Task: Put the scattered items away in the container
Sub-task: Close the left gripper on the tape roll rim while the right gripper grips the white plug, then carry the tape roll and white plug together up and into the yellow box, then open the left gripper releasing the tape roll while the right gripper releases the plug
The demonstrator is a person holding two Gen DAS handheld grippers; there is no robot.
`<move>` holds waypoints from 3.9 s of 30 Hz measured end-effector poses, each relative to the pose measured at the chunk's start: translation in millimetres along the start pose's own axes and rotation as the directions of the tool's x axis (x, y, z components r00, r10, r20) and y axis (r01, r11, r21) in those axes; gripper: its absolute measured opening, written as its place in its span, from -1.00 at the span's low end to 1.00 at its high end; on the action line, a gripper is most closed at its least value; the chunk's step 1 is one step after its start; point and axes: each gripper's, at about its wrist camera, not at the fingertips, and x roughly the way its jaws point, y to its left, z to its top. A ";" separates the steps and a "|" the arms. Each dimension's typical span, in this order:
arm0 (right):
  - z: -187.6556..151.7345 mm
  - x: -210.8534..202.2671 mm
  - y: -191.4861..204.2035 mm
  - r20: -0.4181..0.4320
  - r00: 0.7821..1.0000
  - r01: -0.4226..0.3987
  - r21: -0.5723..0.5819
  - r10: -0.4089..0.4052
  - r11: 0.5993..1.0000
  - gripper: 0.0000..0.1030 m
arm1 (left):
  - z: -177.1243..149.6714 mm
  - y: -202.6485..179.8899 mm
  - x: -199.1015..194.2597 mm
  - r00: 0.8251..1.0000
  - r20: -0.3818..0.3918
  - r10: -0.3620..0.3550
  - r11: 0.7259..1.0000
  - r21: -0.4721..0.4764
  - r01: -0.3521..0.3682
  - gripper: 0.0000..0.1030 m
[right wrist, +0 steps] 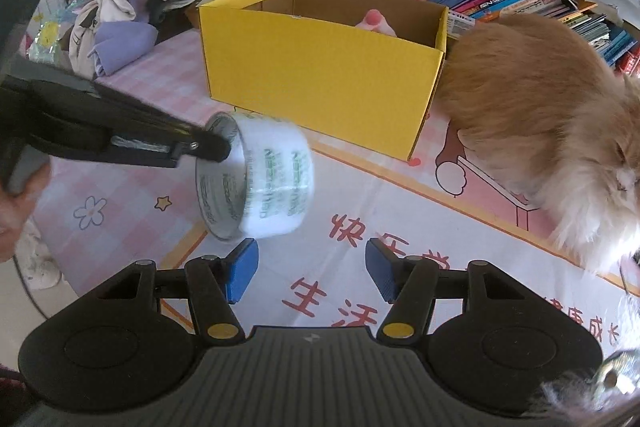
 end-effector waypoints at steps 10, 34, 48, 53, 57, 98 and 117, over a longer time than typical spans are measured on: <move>6.4 7.2 7.7 -0.006 0.999 -0.034 -0.023 0.034 0.999 0.12 | -1.2 14.6 -32.0 0.998 0.053 0.045 0.997 -0.058 -0.042 -0.96; 49.8 71.9 18.9 -0.041 0.993 -0.110 -0.026 0.109 0.994 0.11 | -23.5 60.3 -61.4 0.980 0.032 0.198 0.954 -0.235 -0.185 -0.96; 55.0 93.0 13.7 -0.095 0.990 -0.105 0.001 0.104 0.995 -0.18 | -21.4 63.8 -63.3 0.977 0.024 0.214 0.948 -0.247 -0.202 -0.96; 54.2 87.6 10.9 -0.093 0.990 -0.108 0.006 0.109 0.994 -0.18 | -17.4 60.5 -62.7 0.979 0.028 0.202 0.954 -0.232 -0.190 -0.96; 55.5 71.2 6.7 -0.068 0.991 -0.115 -0.003 0.115 0.993 -0.18 | -12.7 55.8 -65.8 0.982 0.042 0.184 0.961 -0.215 -0.171 -0.96; 214.7 119.4 -69.9 -0.014 0.999 -0.045 -0.429 0.043 0.902 -0.18 | 170.3 31.4 67.2 0.966 0.044 0.254 0.948 0.187 -0.258 -0.95; 210.3 182.6 -73.6 -0.237 0.969 -0.173 -0.459 0.068 0.872 -0.18 | 179.9 30.9 115.7 0.931 -0.021 0.365 0.889 0.304 -0.342 -0.87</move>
